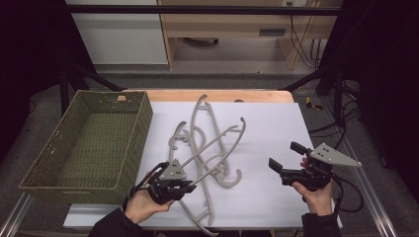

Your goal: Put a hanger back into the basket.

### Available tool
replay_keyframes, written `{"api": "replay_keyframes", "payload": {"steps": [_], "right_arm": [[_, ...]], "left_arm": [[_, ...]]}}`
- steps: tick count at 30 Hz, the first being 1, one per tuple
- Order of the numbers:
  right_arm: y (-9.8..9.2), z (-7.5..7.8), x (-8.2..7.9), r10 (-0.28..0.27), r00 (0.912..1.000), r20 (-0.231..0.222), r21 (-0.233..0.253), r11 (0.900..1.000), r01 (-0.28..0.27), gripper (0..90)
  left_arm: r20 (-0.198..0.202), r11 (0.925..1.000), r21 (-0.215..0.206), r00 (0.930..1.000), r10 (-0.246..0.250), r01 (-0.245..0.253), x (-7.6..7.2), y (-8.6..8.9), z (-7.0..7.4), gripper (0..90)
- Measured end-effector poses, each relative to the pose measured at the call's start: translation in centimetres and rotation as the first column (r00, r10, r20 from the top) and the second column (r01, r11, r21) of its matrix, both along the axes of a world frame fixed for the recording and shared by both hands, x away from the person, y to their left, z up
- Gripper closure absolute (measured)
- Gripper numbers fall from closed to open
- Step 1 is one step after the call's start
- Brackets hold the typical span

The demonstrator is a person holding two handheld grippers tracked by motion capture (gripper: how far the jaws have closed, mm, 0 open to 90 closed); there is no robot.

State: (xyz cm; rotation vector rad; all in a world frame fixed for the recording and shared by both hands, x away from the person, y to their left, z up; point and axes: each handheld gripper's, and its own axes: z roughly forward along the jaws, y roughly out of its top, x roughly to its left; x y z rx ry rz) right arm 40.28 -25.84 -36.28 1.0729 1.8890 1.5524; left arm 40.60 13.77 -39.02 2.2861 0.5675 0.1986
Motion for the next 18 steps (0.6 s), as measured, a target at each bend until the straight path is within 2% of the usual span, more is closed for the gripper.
{"api": "replay_keyframes", "payload": {"steps": [3,7,15,18], "right_arm": [[-0.1,0.0,0.0,0.001,1.0,-0.001,-0.001,1.0,-0.001,3.7],[-0.2,0.0,0.0,-0.002,1.0,0.002,0.002,1.0,0.002,3.7],[0.0,-0.1,0.0,-0.002,1.0,-0.001,-0.004,1.0,0.002,3.7],[0.0,-0.1,0.1,-0.003,1.0,-0.004,-0.003,1.0,0.003,3.6]], "left_arm": [[0.016,0.9984,-0.048,0.9993,0.032,-0.032,-0.1,1.1,1.2,82.0],[0.032,0.9946,-0.094,0.9984,0.046,-0.043,-0.3,2.3,2.6,82.0],[0.071,0.9852,-0.16,0.9949,0.072,-0.059,-0.8,4.1,4.8,82.1],[0.092,0.9834,-0.171,0.9926,0.079,-0.062,-0.7,4.9,5.7,82.1]]}}
